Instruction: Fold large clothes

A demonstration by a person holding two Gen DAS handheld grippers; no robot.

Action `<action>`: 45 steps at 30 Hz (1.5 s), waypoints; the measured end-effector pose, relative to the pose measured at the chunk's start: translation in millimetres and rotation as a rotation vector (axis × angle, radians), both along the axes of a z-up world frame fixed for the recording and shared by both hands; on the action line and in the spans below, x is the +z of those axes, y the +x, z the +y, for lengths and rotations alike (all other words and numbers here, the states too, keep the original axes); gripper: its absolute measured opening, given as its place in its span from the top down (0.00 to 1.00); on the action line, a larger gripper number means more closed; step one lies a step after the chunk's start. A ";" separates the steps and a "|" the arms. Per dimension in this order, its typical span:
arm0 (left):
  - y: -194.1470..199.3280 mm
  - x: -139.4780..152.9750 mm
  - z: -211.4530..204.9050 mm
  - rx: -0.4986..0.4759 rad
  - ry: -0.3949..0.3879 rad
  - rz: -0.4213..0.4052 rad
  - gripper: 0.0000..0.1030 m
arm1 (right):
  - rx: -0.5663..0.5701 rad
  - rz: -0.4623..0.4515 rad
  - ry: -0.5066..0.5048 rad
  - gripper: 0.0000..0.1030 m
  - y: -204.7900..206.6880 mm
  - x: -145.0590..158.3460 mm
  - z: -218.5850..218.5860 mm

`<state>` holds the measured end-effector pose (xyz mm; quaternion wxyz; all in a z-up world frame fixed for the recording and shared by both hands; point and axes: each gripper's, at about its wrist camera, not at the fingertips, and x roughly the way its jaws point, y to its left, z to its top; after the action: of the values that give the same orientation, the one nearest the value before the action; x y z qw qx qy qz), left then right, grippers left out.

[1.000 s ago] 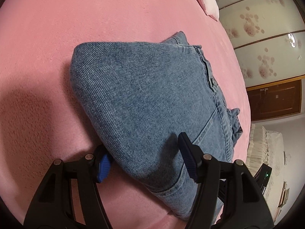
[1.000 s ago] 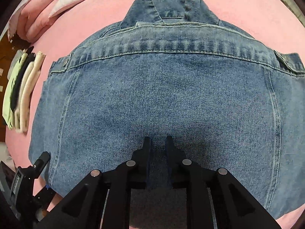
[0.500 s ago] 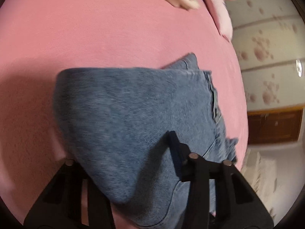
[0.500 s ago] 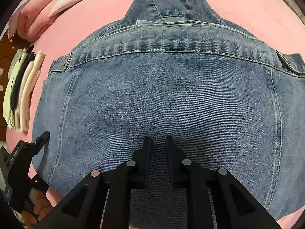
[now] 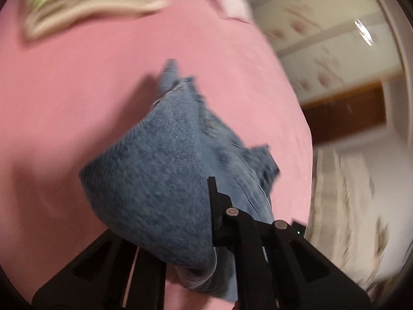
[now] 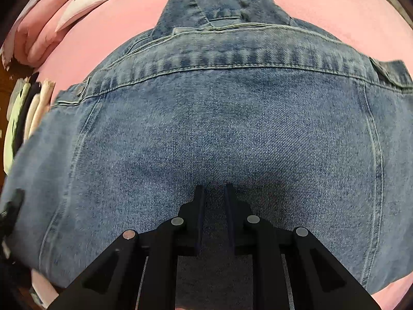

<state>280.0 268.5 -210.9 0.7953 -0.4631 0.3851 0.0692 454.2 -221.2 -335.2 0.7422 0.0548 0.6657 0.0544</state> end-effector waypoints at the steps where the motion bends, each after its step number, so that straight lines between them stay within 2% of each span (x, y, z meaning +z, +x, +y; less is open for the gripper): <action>1: 5.1 11.5 -9.7 -0.057 0.055 -0.025 0.95 | -0.010 0.002 0.007 0.84 0.9 -0.3 -1.1; 4: 11.3 29.4 -26.3 -0.143 0.139 -0.072 0.95 | -0.021 -0.005 0.020 0.84 -0.2 0.5 -4.5; 12: 3.7 62.4 -69.4 -0.273 0.321 -0.170 0.95 | -0.060 -0.048 0.107 0.84 -12.4 3.1 -26.8; 17: -16.0 93.5 -125.9 -0.424 0.484 -0.261 0.95 | -0.064 -0.068 0.167 0.84 -18.8 4.8 -41.8; 20: -29.3 107.9 -168.0 -0.495 0.584 -0.307 0.95 | -0.080 -0.077 0.243 0.85 -23.4 4.6 -58.5; 22: -38.2 116.5 -198.9 -0.526 0.656 -0.330 0.95 | -0.073 -0.085 0.287 0.87 -25.2 6.7 -71.4; 25: -49.4 124.7 -241.0 -0.559 0.720 -0.339 0.95 | -0.045 -0.135 0.268 0.92 -32.0 17.0 -95.4; 28: -56.5 128.1 -279.9 -0.577 0.750 -0.323 0.95 | -0.085 -0.195 0.298 0.92 -39.8 39.4 -142.8; 30: -61.7 129.2 -307.4 -0.566 0.742 -0.322 0.95 | -0.122 -0.216 0.324 0.93 -42.6 55.0 -184.3; 34: -63.5 113.4 -372.2 -0.578 0.678 -0.340 0.95 | -0.114 -0.220 0.367 0.93 -48.8 70.2 -249.4; 37: -61.6 79.4 -426.1 -0.650 0.676 -0.314 0.95 | -0.107 -0.233 0.380 0.93 -50.6 75.8 -292.6; 39: -60.5 55.3 -460.2 -0.702 0.685 -0.255 0.95 | -0.119 -0.220 0.396 0.92 -44.1 73.8 -318.1; 41: -62.5 37.4 -479.6 -0.722 0.696 -0.210 0.94 | -0.117 -0.199 0.363 0.92 -41.6 67.6 -340.3; 43: -69.5 26.5 -496.3 -0.734 0.754 -0.195 0.94 | -0.115 -0.173 0.359 0.92 -41.7 62.0 -353.9; 45: -71.5 21.4 -506.9 -0.748 0.791 -0.175 0.92 | -0.141 -0.162 0.412 0.92 -43.9 60.4 -373.2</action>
<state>208.5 -238.3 -189.5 0.9080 0.0354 0.4006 -0.1176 410.3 -594.4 -274.8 0.7682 0.2469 0.5735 0.1416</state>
